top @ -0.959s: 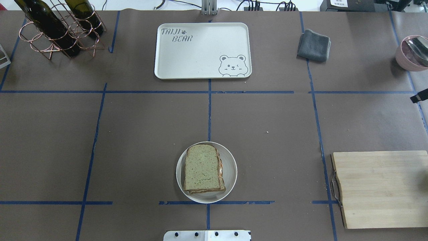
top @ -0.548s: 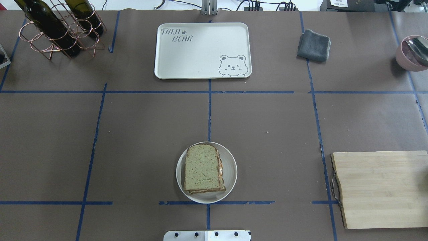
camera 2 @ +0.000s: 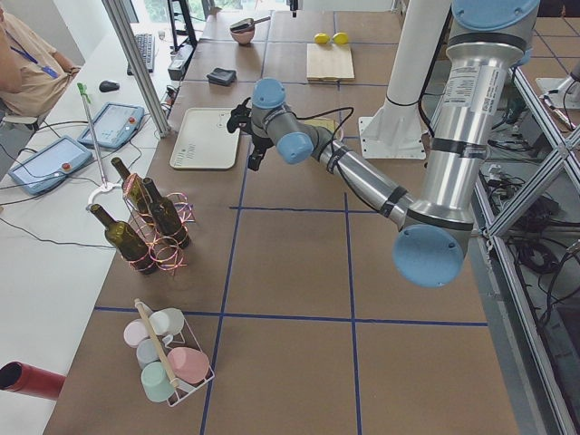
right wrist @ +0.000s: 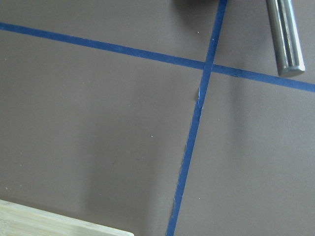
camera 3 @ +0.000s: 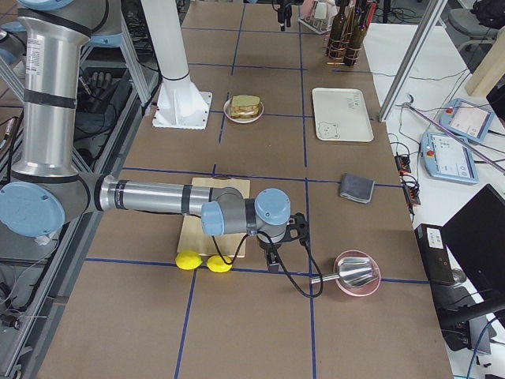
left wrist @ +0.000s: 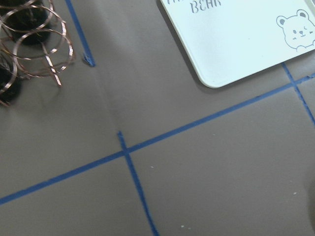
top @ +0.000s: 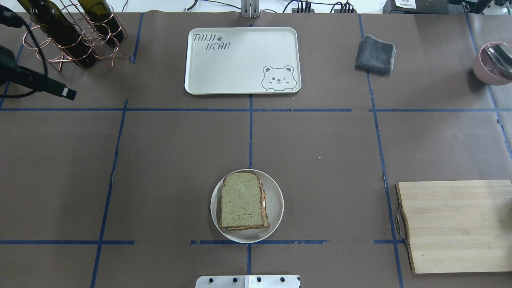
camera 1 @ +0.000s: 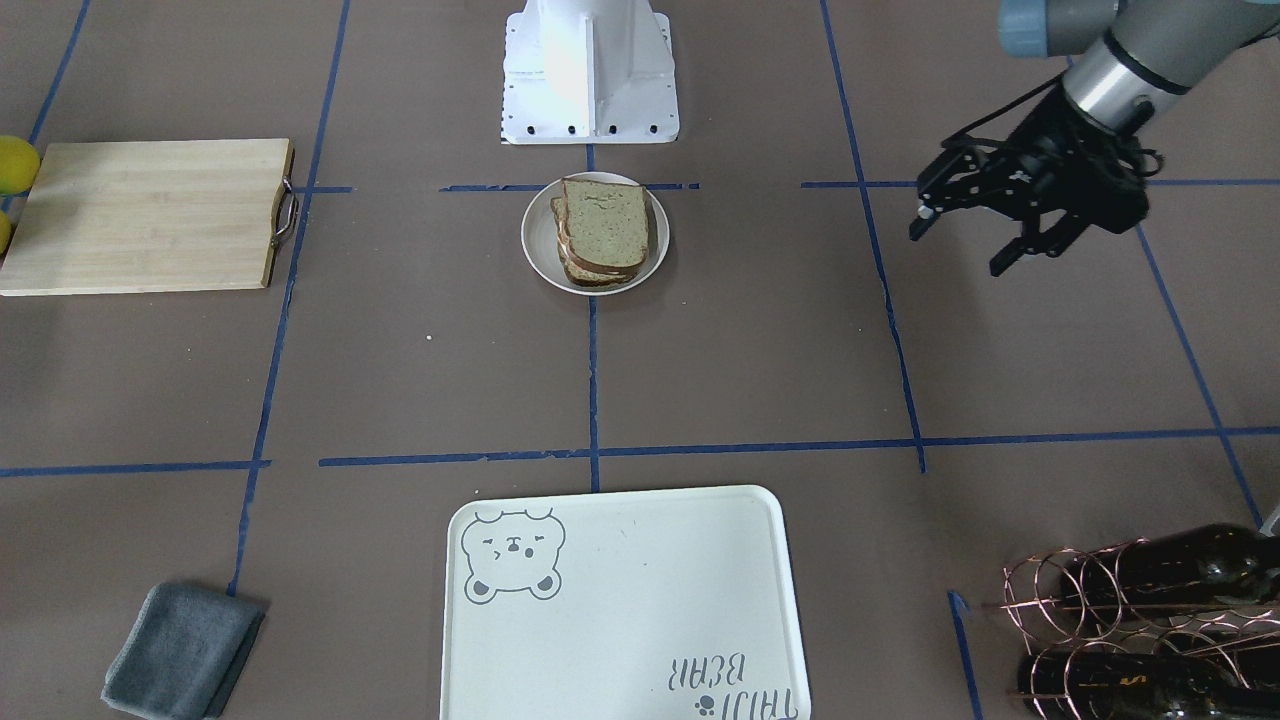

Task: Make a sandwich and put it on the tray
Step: 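Move the left gripper to the sandwich plate and grasp its rim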

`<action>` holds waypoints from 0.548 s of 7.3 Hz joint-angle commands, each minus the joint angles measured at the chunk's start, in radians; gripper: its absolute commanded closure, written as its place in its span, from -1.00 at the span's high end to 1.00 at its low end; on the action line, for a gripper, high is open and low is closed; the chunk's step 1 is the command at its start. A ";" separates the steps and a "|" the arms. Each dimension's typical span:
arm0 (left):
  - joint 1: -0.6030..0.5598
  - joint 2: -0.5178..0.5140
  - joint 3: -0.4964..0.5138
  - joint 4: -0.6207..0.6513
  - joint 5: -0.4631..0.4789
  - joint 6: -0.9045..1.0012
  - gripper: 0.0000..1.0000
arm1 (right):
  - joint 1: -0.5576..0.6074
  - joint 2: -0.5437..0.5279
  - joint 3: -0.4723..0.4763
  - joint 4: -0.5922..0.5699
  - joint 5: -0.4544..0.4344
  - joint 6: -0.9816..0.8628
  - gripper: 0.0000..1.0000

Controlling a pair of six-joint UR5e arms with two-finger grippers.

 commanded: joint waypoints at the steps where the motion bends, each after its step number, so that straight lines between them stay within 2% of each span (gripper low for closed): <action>1: 0.207 -0.076 -0.008 0.002 0.171 -0.292 1.00 | 0.081 0.060 0.002 -0.198 -0.059 -0.207 1.00; 2: 0.279 -0.093 0.003 0.002 0.247 -0.360 1.00 | 0.137 0.081 0.011 -0.274 -0.087 -0.260 1.00; 3: 0.347 -0.119 0.038 -0.002 0.326 -0.428 1.00 | 0.148 0.069 0.030 -0.271 -0.139 -0.245 1.00; 4: 0.400 -0.145 0.077 -0.005 0.372 -0.480 0.92 | 0.148 0.068 0.031 -0.270 -0.138 -0.237 1.00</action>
